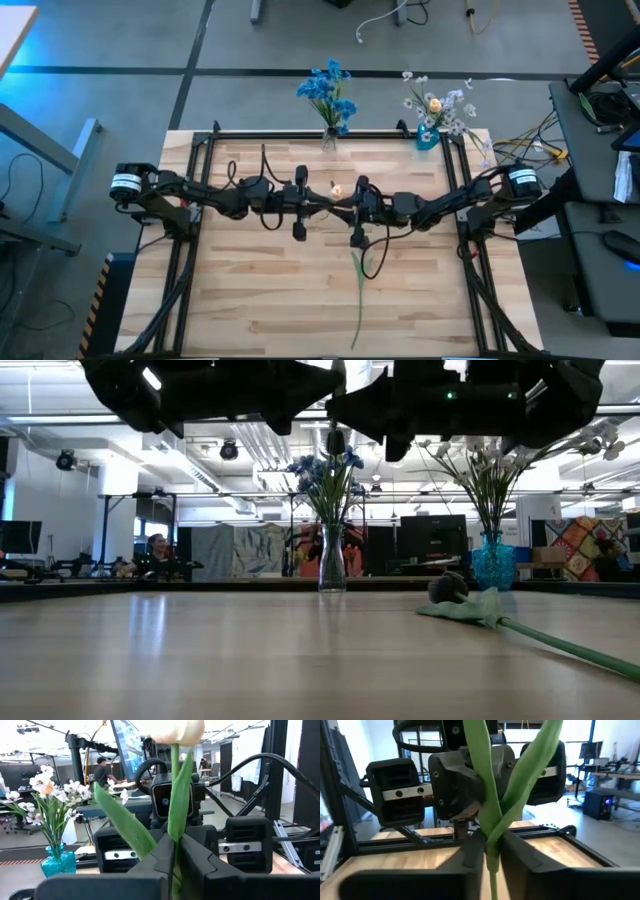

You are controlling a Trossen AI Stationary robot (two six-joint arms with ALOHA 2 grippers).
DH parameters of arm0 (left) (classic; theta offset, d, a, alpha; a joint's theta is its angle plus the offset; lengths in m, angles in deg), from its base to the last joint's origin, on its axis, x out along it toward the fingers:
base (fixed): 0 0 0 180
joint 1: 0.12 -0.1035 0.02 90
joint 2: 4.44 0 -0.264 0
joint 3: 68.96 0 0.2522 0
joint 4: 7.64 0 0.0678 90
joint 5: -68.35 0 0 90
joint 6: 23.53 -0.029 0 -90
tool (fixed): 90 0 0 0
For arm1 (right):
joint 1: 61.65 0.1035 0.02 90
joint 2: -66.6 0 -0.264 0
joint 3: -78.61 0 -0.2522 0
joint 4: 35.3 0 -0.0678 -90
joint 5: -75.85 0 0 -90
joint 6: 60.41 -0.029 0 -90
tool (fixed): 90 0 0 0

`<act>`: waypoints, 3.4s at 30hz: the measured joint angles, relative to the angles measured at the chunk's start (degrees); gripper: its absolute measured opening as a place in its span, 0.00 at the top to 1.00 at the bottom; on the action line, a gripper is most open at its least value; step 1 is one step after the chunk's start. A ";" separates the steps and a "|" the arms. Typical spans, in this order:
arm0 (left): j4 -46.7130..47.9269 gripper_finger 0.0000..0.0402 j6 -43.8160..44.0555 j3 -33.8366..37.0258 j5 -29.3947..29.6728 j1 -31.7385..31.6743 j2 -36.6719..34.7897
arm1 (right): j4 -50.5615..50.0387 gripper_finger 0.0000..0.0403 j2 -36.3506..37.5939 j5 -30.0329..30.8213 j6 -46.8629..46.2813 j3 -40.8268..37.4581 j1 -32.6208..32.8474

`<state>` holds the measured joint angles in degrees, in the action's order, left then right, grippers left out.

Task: Sort flowers into vase by color
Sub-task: Put the light orange tulip into the blue vase

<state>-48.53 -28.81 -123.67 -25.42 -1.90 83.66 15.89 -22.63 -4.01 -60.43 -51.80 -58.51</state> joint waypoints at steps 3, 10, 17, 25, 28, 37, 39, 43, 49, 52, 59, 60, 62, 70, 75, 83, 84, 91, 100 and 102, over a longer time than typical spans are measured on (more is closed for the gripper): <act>-0.27 0.95 0.00 0.30 0.04 -0.01 -0.07 | -1.16 0.95 1.70 0.98 1.17 -0.39 0.01; 0.44 0.79 -0.12 1.71 0.60 -0.07 -0.07 | -16.49 0.96 13.02 9.56 5.90 -0.78 -0.01; -0.95 0.68 -1.38 5.77 1.79 -0.11 -0.07 | -35.96 0.96 33.78 24.55 16.42 -1.78 1.56; -10.72 0.69 -1.53 11.65 3.25 -0.11 -0.07 | -35.68 0.97 52.69 34.80 32.26 -11.32 2.21; -12.95 0.70 -1.32 13.26 3.28 -0.11 -0.07 | -33.94 0.97 56.71 37.00 38.52 -14.63 2.23; -14.09 0.73 -0.29 14.52 3.32 -0.11 -0.07 | -24.06 0.97 64.71 37.83 52.10 -23.46 -2.24; -14.11 0.73 -0.28 14.51 3.32 -0.11 -0.07 | -23.39 0.97 66.22 37.62 52.90 -24.40 -4.12; -14.06 0.73 -0.35 14.51 3.32 -0.11 -0.07 | -23.42 0.97 68.54 35.34 52.96 -25.32 -8.14; -13.95 0.73 -0.39 14.51 3.32 -0.13 -0.07 | -24.16 0.97 68.36 29.08 49.45 -25.46 -14.73; -13.95 0.73 -0.42 14.51 3.32 -0.14 -0.07 | -24.37 0.97 67.24 28.32 47.96 -25.48 -17.94; -13.91 0.73 -0.44 14.51 3.32 -0.15 -0.07 | -24.37 0.97 64.46 22.89 43.06 -25.50 -24.78; -13.92 0.73 -0.45 14.51 3.32 -0.15 -0.07 | -24.37 0.97 63.99 22.72 42.52 -25.50 -25.79; -13.92 0.73 -0.47 14.51 3.32 -0.15 -0.07 | -24.29 0.97 62.96 22.09 41.60 -25.50 -27.71; -13.90 0.73 -1.27 14.51 3.32 -0.15 -0.09 | -23.01 0.97 59.13 16.62 37.04 -25.50 -34.69; -13.90 0.73 -1.29 14.51 3.32 -0.15 -0.09 | -19.98 0.97 56.47 16.12 37.05 -25.50 -37.80; -13.90 0.73 -1.31 14.51 3.32 -0.15 -0.09 | -16.12 0.97 52.02 13.38 35.55 -25.50 -41.44; -13.90 0.73 -1.31 14.51 3.30 -0.15 -0.09 | -15.88 0.97 51.34 13.38 35.48 -25.50 -41.89; -13.90 0.73 -1.33 14.51 3.30 -0.15 -0.09 | -12.65 0.97 46.92 12.15 34.35 -25.48 -44.34; -13.89 0.73 -1.33 14.51 3.30 -0.15 -0.11 | -12.19 0.89 44.12 15.91 30.89 -25.37 -45.76; -13.90 0.73 -1.35 14.51 3.30 -0.15 -0.11 | -12.24 0.85 44.13 17.57 30.89 -25.24 -45.78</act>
<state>-62.43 -30.16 -109.16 -22.12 -2.06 83.55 3.64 21.49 13.56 -29.54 -77.04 -104.30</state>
